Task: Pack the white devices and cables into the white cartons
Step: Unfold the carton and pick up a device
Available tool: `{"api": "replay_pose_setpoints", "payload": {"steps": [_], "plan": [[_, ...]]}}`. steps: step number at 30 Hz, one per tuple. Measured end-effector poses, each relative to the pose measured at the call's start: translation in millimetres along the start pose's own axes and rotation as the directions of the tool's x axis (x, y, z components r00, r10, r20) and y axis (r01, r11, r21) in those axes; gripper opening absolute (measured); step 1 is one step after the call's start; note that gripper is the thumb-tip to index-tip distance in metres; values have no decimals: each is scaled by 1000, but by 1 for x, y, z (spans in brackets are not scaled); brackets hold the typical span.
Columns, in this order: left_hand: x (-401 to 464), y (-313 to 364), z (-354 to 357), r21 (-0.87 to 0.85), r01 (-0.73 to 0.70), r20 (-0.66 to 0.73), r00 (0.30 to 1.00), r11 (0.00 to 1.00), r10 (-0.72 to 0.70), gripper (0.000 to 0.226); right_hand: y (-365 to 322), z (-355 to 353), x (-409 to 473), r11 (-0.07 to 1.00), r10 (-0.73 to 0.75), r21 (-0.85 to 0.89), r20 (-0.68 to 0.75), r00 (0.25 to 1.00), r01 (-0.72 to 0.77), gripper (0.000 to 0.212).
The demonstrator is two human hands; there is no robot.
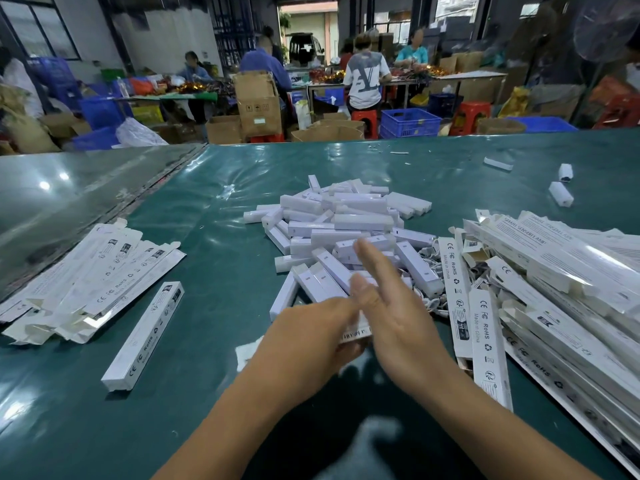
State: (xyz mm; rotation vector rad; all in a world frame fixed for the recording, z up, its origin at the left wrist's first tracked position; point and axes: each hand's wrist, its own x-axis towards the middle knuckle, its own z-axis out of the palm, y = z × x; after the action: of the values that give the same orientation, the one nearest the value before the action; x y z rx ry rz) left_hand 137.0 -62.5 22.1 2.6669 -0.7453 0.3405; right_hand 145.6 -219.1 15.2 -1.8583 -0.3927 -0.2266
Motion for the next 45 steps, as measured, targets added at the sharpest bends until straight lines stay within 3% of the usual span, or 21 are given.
{"api": "replay_pose_setpoints", "payload": {"steps": [2, 4, 7, 9, 10, 11, 12, 13, 14, 15, 17, 19, 20, 21, 23, 26, 29, 33, 37, 41, 45], "plan": [[-1, 5, 6, 165, -37, 40, 999, 986, 31, 35, 8, 7, -2, 996, 19, -88, 2, 1000, -18, 54], [2, 6, 7, 259, -39, 12, 999, 965, 38, 35, 11, 12, 0, 998, 60, -33, -53, 997, -62, 36], [5, 1, 3, 307, -5, -281, 955, 952, 96, 52, 7, 5, 12, 988, 141, 80, -173, 975, -129, 47], [5, -7, -5, 202, 92, -625, 778, 975, 56, 69, 3, -12, 25, 935, 278, 305, -314, 908, -180, 44], [4, -9, -10, -8, 123, -743, 663, 992, -88, 76, 1, -21, 30, 857, 382, 476, -335, 862, -195, 42], [4, -9, -14, -313, 110, -745, 587, 943, -316, 84, 1, -28, 33, 772, 468, 600, -314, 826, -209, 39], [6, -6, -16, -646, 68, -584, 597, 760, -549, 93, 1, -31, 33, 714, 520, 658, -267, 811, -240, 37], [8, -3, -16, -884, 3, -339, 685, 467, -645, 99, 0, -30, 32, 686, 543, 666, -204, 815, -291, 36], [9, -2, -12, -979, -43, -155, 789, 198, -595, 100, 1, -24, 30, 680, 547, 644, -129, 827, -349, 35], [10, 0, -7, -996, -52, -84, 863, 79, -498, 92, 0, -17, 27, 693, 534, 594, -42, 844, -409, 33], [7, 5, 1, -981, -125, -171, 919, 148, -355, 61, 3, -11, 24, 801, 480, 394, 24, 877, -450, 28], [6, 5, 0, -931, -195, -303, 884, 308, -356, 35, 10, -22, 29, 944, 326, 80, -85, 941, -320, 21], [6, 3, -1, -902, -198, -353, 851, 384, -389, 27, 14, -33, 32, 961, 229, -125, -150, 962, -248, 13], [7, 2, -2, -887, -181, -375, 819, 424, -435, 22, 19, -44, 35, 919, 160, -333, -177, 971, -213, 12], [8, 1, -1, -893, -142, -363, 787, 426, -499, 23, 34, -61, 41, 730, 158, -639, -184, 970, -240, 39], [7, 2, 8, -863, -53, -346, 788, 503, -510, 31, 48, -69, 46, 559, 205, -780, -198, 959, -280, 56], [9, 9, 18, -865, -23, -312, 806, 501, -503, 25, 56, -70, 50, 459, 183, -850, -193, 964, -258, 50], [11, 15, 28, -882, -10, -278, 818, 471, -504, 13, 56, -67, 54, 467, 204, -832, -228, 952, -299, 30], [10, 14, 28, -885, -2, -267, 822, 466, -503, 25, 44, -72, 52, 692, 140, -659, -277, 951, -294, 17], [10, 1, 22, -691, 99, -371, 802, 716, -468, 24, 17, -89, 43, 985, -20, -167, -354, 935, -42, 21], [10, -9, 19, -473, 202, -370, 838, 858, -401, 39, -7, -90, 33, 955, -185, 175, -286, 940, 241, 29]]}}
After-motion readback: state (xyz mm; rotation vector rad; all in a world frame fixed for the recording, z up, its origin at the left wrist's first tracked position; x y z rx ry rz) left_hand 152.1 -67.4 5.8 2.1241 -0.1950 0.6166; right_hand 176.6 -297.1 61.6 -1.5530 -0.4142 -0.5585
